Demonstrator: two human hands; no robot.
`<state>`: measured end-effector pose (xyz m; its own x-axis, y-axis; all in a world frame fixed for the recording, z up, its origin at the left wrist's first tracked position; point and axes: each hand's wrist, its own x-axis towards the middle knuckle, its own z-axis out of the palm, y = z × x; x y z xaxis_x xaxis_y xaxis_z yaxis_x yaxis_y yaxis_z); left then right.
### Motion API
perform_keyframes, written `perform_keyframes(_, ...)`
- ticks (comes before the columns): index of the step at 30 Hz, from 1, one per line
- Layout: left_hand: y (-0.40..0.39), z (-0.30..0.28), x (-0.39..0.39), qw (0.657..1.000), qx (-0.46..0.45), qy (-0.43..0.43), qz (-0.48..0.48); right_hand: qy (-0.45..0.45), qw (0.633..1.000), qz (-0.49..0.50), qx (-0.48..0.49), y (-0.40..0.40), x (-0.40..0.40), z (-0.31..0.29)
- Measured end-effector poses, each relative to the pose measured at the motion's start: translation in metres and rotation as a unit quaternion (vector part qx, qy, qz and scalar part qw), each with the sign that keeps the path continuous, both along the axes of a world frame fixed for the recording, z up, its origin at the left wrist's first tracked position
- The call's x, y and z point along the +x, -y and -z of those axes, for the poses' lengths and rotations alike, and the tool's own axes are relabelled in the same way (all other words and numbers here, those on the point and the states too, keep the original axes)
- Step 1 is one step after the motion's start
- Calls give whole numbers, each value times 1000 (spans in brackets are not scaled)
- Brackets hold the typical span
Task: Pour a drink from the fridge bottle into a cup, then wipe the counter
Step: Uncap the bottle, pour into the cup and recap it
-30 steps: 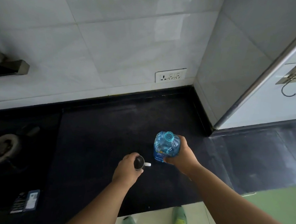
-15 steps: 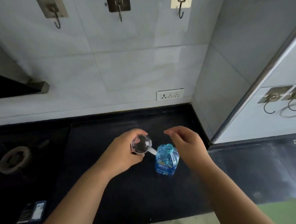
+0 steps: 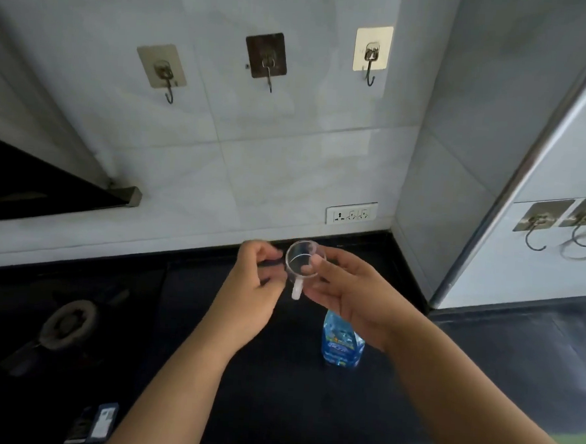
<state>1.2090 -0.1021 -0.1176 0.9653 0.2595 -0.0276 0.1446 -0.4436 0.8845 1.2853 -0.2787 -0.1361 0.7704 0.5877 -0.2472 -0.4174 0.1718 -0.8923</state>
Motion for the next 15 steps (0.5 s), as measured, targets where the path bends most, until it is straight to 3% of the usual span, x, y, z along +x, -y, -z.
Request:
perform_keyframes(3, 6, 13, -13, 999, 19, -41, -9, -41, 997, 57, 9, -6, -4, 7)
perform_keyframes(9, 16, 35, -21, 990, -107, -74, -47, -55, 997, 40, -40, -13, -20, 24)
perform_keyframes(12, 12, 45, -23, 987, -112, -60, -95, 34, 988, 90, -120, -4, -13, 35)
perform_keyframes(15, 5, 49, -24, 984, -110, -47, -133, 125, 935, 208, -259, 17, 10, 63)
